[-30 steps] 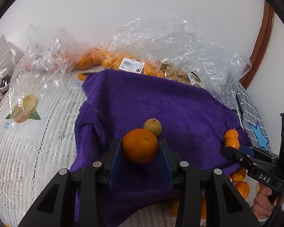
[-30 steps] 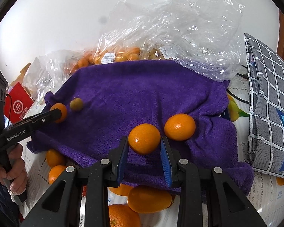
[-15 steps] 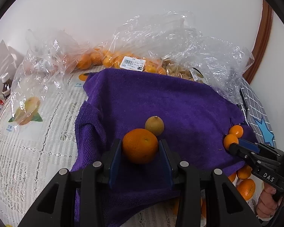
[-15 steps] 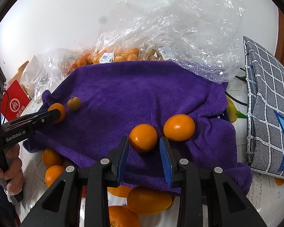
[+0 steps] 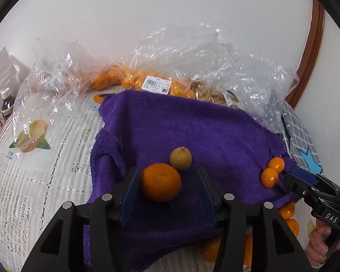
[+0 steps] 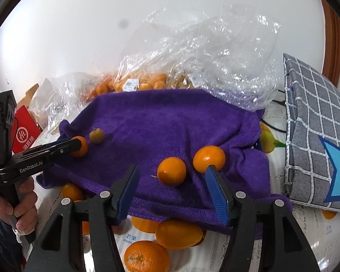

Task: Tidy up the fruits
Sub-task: 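Open both grippers to set the oranges down on the towel, then grasp a large tangerine on the cloth with the right gripper, then grasp an orange by the towel edge with the left gripper while the right gripper holds its tangerine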

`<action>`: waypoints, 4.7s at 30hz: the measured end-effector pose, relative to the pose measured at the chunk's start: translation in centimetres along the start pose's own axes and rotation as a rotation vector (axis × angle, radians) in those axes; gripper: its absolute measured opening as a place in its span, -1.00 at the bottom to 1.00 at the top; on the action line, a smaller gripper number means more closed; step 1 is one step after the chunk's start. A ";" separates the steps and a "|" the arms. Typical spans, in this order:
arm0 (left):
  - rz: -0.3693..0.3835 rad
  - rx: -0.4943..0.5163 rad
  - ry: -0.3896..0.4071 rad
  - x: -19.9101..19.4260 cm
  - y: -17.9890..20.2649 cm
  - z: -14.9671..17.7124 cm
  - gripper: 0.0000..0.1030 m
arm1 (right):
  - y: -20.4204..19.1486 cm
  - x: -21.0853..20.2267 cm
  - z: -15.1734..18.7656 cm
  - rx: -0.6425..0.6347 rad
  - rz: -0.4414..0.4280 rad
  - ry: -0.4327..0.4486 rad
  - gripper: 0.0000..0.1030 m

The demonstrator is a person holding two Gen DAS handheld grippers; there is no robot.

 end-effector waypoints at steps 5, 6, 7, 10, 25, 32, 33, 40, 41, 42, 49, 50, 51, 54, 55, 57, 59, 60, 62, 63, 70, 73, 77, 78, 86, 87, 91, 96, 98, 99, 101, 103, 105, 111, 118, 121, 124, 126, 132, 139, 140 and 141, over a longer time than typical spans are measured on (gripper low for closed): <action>0.020 -0.038 0.030 -0.5 -0.5 -0.1 0.03 | 0.1 -1.6 -0.5 0.016 0.024 0.044 0.17; 0.018 -0.045 0.039 -0.7 -0.6 -0.3 0.03 | 0.2 -2.0 -0.6 0.022 0.026 0.052 0.17; 0.017 -0.049 0.047 -0.9 -0.7 -0.3 0.03 | 0.3 -2.3 -0.6 0.026 0.031 0.059 0.17; 0.014 -0.054 0.087 -1.6 -0.8 -0.5 0.03 | 0.5 -3.6 -0.5 0.030 0.077 0.071 0.17; 0.035 -0.036 0.150 -3.2 -0.4 0.0 0.03 | -0.7 -6.3 3.9 0.027 0.116 -0.001 0.17; 0.048 -0.076 0.137 -3.5 -1.4 0.6 0.03 | -1.4 -6.7 4.9 0.020 0.119 -0.036 0.10; 0.050 -0.083 0.142 -3.7 -1.6 0.6 0.03 | -1.4 -6.7 5.0 0.028 0.113 -0.037 0.06; 0.055 -0.115 0.138 -5.0 -2.9 1.9 0.03 | -1.6 -5.5 5.7 0.063 0.077 -0.073 -0.05; 0.052 -0.115 0.133 -5.1 -3.1 2.2 0.03 | -1.6 -5.2 5.9 0.065 0.072 -0.079 -0.05; 0.050 -0.115 0.130 -5.3 -3.2 2.4 0.03 | -1.7 -5.0 5.9 0.068 0.066 -0.083 -0.05; 0.038 -0.097 0.121 -6.4 -3.4 3.8 0.03 | -2.3 -3.6 6.6 0.093 -0.014 -0.103 -0.05; 0.037 -0.094 0.123 -6.5 -3.4 3.9 0.03 | -2.3 -3.2 6.7 0.092 -0.014 -0.112 -0.05; 0.036 -0.091 0.122 -6.6 -3.4 4.1 0.03 | -2.3 -2.8 6.8 0.097 -0.019 -0.123 -0.05; 0.039 -0.087 0.102 -6.6 -3.3 4.6 0.03 | -2.5 -2.1 6.9 0.085 -0.025 -0.136 -0.05; 0.047 -0.086 0.095 -6.6 -3.3 4.8 0.03 | -2.7 -2.0 6.9 0.075 -0.023 -0.142 -0.05; 0.082 -0.081 0.076 -6.7 -3.1 5.3 0.03 | -2.8 -1.7 6.9 0.062 -0.018 -0.146 -0.08; 0.130 -0.072 0.044 -6.7 -2.7 5.7 0.03 | -2.9 -1.7 7.0 0.047 -0.002 -0.143 -0.19; 0.145 -0.062 0.028 -6.7 -2.4 6.0 0.03 | -3.0 -1.8 7.0 0.035 0.006 -0.141 -0.19; 0.166 -0.031 0.012 -6.9 -1.6 6.6 0.00 | -2.9 -2.0 7.1 0.030 -0.002 -0.136 -0.19; 0.179 -0.023 0.008 -7.0 -1.3 6.8 0.00 | -2.8 -2.3 7.2 0.030 -0.001 -0.131 -0.19; 0.200 -0.039 -0.056 -5.7 0.4 6.8 -0.01 | -1.2 -5.0 8.0 0.005 0.061 -0.099 -0.19; 0.189 -0.052 -0.072 -4.8 1.0 6.5 -0.01 | 0.0 -5.7 8.4 0.031 0.072 -0.091 -0.19; 0.180 -0.051 -0.097 -3.8 1.5 6.3 -0.01 | 0.5 -6.2 9.0 0.047 0.058 -0.075 -0.19; 0.178 -0.053 -0.106 -3.5 1.6 6.2 -0.01 | 0.5 -6.5 9.0 0.044 0.056 -0.062 -0.19; 0.184 -0.047 -0.144 -2.1 2.4 5.9 -0.26 | 0.5 -6.3 9.0 0.058 0.016 -0.063 -0.19; 0.180 -0.045 -0.155 -2.0 2.5 5.9 -0.34 | 0.5 -6.3 9.0 0.061 0.020 -0.063 -0.19; 0.172 -0.053 -0.144 -2.3 2.3 6.0 -0.35 | 0.5 -6.6 9.1 0.067 0.019 -0.050 -0.19; 0.125 -0.091 -0.098 -4.1 0.3 6.7 -0.35 | 0.6 -6.7 9.2 0.079 0.030 -0.045 -0.19; 0.107 -0.103 -0.078 -4.9 -0.5 6.9 -0.35 | 0.5 -6.6 9.1 0.077 0.035 -0.050 -0.19; 0.100 -0.111 -0.066 -5.3 -0.9 7.0 -0.35 | 0.5 -6.6 9.1 0.075 0.036 -0.051 -0.19; 0.092 -0.120 -0.065 -5.5 -1.5 7.1 -0.35 | 0.5 -6.6 9.1 0.074 0.037 -0.054 -0.19; 0.083 -0.130 -0.087 -5.3 -1.8 7.2 -0.35 | 0.5 -6.6 9.1 0.075 0.037 -0.056 -0.19; 0.080 -0.138 -0.096 -5.1 -2.0 7.3 -0.35 | 0.6 -6.6 9.0 0.074 0.034 -0.056 -0.19; 0.077 -0.129 -0.103 -4.8 -1.7 7.5 -0.31 | 0.6 -6.7 9.1 0.074 0.042 -0.056 -0.19; 0.081 -0.147 -0.091 -5.0 -2.0 7.5 -0.44 | 0.6 -6.9 9.2 0.080 0.032 -0.044 -0.19; 0.070 -0.127 -0.085 -5.0 -1.6 7.5 -0.44 | 0.5 -7.0 9.2 0.084 0.025 -0.038 -0.19; 0.067 -0.126 -0.086 -5.0 -1.6 7.4 -0.43 | 0.4 -6.9 9.3 0.080 0.029 -0.046 -0.19; 0.058 -0.124 -0.092 -4.7 -1.5 7.2 -0.31 | 0.2 -6.8 9.3 0.071 0.028 -0.053 -0.19; 0.036 -0.118 -0.088 -4.1 -1.1 6.6 -0.25 | 0.3 -6.7 9.3 0.072 0.030 -0.053 -0.19; 0.047 -0.109 -0.047 -5.0 -1.0 6.6 -0.35 | 0.3 -6.7 9.2 0.058 0.021 -0.059 -0.19; 0.050 -0.114 -0.041 -5.2 -1.1 6.7 -0.35 | 0.3 -6.7 9.2 0.058 0.013 -0.057 -0.19; 0.055 -0.121 -0.037 -5.3 -1.3 6.7 -0.35 | 0.4 -6.9 9.2 0.065 0.000 -0.046 -0.19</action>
Point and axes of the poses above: each gripper's, at about its wrist camera, not at the fingertips, and x roughly the way its jaws point, y to its right, z to its underside, the point moved 2 cm from there along x, roughly the way its jaws point, and after that the axes turned 8 degrees about -z, right-handed, at the moved point
